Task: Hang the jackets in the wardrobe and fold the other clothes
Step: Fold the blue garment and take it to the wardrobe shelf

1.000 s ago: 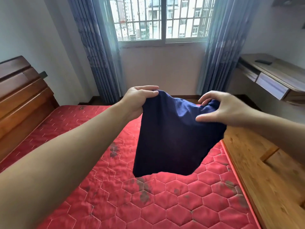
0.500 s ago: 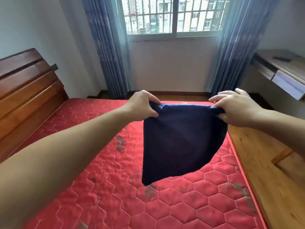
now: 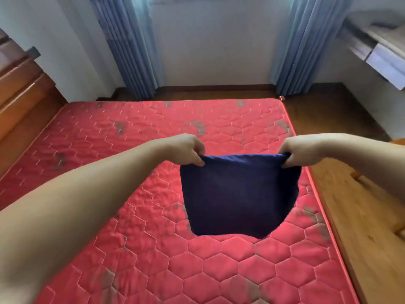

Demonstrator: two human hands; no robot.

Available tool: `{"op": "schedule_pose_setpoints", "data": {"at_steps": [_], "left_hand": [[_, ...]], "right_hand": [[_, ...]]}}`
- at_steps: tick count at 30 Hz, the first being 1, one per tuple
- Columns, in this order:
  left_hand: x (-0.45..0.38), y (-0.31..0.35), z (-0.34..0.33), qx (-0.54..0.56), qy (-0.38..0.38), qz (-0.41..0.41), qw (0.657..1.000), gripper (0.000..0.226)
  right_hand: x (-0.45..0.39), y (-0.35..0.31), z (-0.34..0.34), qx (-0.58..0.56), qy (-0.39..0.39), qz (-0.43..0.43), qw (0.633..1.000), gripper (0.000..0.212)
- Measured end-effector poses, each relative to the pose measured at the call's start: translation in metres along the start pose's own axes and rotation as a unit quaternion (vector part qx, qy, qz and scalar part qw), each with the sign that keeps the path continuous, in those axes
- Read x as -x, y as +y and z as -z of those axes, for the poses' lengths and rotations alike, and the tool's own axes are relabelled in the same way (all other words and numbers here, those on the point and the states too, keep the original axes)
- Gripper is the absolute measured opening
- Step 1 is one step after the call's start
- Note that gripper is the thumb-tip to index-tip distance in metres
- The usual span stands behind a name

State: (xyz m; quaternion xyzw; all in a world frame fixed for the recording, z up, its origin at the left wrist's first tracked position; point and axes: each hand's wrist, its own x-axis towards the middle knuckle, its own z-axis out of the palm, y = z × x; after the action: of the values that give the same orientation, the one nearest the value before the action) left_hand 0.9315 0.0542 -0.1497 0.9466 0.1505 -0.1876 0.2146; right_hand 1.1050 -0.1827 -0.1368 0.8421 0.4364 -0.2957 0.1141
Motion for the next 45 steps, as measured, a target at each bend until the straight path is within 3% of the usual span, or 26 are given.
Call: {"op": "schedule_pose_setpoints", "data": {"at_steps": [4,8,12,14,16,21,25,30,32,34,36,38,39,41,42,45], "left_hand": [[-0.042,-0.011,-0.006,0.034,0.12,0.043,0.991,0.002],[-0.067,-0.021,0.014,-0.03,0.275,0.036,0.96,0.011],[-0.063,-0.026,0.03,-0.08,0.386,-0.062,0.917,0.019],[-0.056,-0.036,0.012,-0.117,0.39,-0.143,0.902,0.023],[-0.055,-0.052,-0.028,-0.159,0.348,-0.196,0.903,0.021],[-0.06,-0.079,-0.186,-0.221,0.181,-0.241,0.927,0.007],[-0.069,-0.104,-0.347,-0.217,-0.011,-0.183,0.959,0.036],[-0.029,-0.108,-0.496,-0.235,-0.186,-0.193,0.934,0.014],[-0.015,-0.108,-0.528,-0.2,-0.248,-0.183,0.93,0.023],[-0.01,-0.112,-0.543,-0.163,-0.255,-0.168,0.938,0.029],[-0.017,-0.114,-0.545,-0.079,-0.206,-0.116,0.968,0.04],[-0.038,-0.117,-0.538,0.047,-0.086,-0.008,0.995,0.041],[-0.053,-0.116,-0.531,0.123,-0.007,0.04,0.992,0.032],[-0.091,-0.119,-0.519,0.269,0.107,0.155,0.945,0.017],[-0.112,-0.12,-0.512,0.327,0.135,0.206,0.912,0.021],[-0.163,-0.124,-0.49,0.431,0.126,0.28,0.849,0.044]], "right_hand": [[-0.052,0.014,-0.004,-0.028,0.142,-0.061,0.988,0.018],[-0.071,0.017,0.012,-0.034,0.302,-0.098,0.948,0.019],[-0.066,0.024,0.021,0.052,0.501,0.0,0.864,0.022],[-0.059,0.029,0.001,0.123,0.535,0.047,0.834,0.021],[-0.059,0.031,-0.04,0.173,0.516,0.074,0.836,0.015],[-0.094,0.017,-0.203,0.179,0.414,0.105,0.886,0.019],[-0.128,-0.008,-0.36,0.151,0.31,0.113,0.932,0.026],[-0.117,-0.038,-0.529,0.1,0.14,0.096,0.98,0.029],[-0.106,-0.045,-0.571,0.066,0.105,0.074,0.99,0.029],[-0.097,-0.047,-0.589,0.025,0.066,0.055,0.996,0.02],[-0.1,-0.045,-0.585,-0.029,0.029,0.058,0.997,0.04],[-0.116,-0.04,-0.558,-0.078,0.045,0.029,0.995,0.052],[-0.129,-0.035,-0.544,-0.124,0.056,-0.003,0.991,0.052],[-0.161,-0.028,-0.518,-0.251,0.097,-0.063,0.961,0.044],[-0.18,-0.026,-0.506,-0.304,0.13,-0.092,0.939,0.037],[-0.23,-0.027,-0.478,-0.421,0.148,-0.159,0.881,0.031]]}}
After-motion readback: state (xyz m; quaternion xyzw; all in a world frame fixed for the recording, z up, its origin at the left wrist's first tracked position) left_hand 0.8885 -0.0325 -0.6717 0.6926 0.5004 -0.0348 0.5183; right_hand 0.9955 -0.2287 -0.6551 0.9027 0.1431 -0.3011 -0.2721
